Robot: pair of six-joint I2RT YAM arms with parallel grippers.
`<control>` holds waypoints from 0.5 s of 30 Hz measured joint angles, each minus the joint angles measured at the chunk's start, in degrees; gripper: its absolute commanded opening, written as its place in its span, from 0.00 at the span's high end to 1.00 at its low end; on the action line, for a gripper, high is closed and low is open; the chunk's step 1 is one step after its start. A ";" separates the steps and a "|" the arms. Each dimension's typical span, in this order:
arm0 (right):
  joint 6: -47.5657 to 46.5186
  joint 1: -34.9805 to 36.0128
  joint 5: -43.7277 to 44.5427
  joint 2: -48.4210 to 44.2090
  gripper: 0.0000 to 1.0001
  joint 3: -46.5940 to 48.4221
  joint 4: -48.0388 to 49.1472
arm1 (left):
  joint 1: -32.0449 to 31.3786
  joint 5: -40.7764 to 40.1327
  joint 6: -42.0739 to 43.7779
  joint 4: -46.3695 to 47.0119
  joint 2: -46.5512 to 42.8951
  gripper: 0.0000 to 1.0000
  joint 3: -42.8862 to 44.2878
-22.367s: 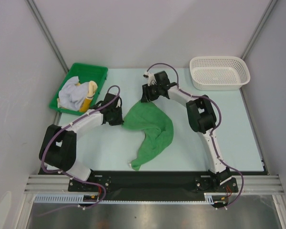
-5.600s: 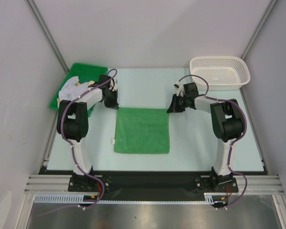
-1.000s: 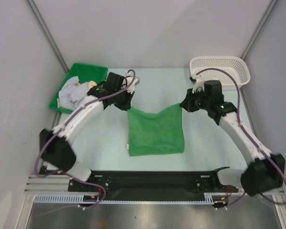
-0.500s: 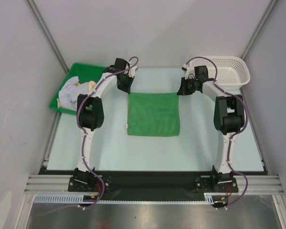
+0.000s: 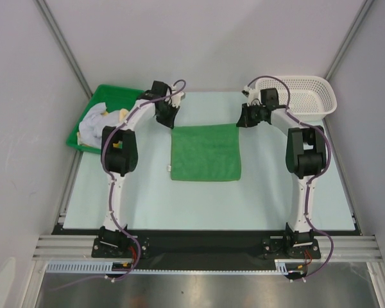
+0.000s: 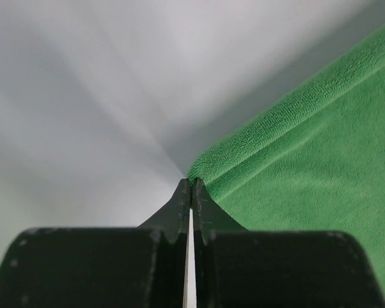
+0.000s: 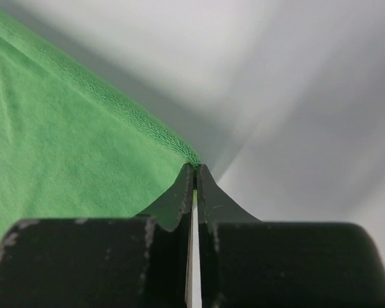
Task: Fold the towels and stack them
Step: Fold the towel
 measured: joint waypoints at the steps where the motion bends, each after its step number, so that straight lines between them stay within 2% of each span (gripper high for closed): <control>1: -0.09 0.00 0.00 -0.48 1.00 -0.92 0.28 | -0.04 -0.02 0.35 0.31 -0.68 1.00 -1.22; 15: 1.07 0.70 1.25 -20.35 1.00 -21.70 4.11 | -4.07 -1.09 1.79 3.82 -19.23 1.00 -21.77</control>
